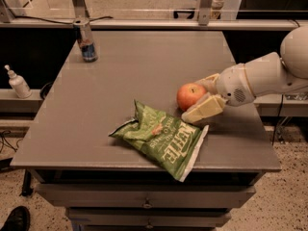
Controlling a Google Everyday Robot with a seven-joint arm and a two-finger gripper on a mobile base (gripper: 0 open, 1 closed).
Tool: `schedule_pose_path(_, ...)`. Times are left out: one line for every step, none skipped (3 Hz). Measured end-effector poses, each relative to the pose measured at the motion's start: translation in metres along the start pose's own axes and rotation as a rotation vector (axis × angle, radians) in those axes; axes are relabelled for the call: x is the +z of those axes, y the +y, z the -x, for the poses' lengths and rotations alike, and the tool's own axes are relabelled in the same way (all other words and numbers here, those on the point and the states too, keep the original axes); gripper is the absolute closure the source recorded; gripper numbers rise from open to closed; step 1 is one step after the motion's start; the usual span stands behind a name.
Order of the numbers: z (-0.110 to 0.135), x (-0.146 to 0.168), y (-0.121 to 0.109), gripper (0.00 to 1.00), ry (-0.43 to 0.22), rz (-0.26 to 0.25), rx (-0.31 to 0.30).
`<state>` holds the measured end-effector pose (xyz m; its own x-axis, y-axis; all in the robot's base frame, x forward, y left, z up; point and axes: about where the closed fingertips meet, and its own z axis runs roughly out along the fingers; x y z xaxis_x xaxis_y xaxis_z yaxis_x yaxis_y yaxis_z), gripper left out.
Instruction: Move apple near green jalapeno chip bag
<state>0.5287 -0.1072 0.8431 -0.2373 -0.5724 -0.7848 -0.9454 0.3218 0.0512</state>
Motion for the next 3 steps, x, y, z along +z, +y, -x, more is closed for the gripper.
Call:
schedule_pose_path(0.004, -0.005, -0.003, 0.00, -0.003, 0.003, 0.002)
schedule_pose_path(0.010, -0.018, -0.013, 0.00, 0.003, -0.023, -0.010)
schedule_pose_path(0.019, -0.038, -0.026, 0.00, 0.011, -0.069, -0.034)
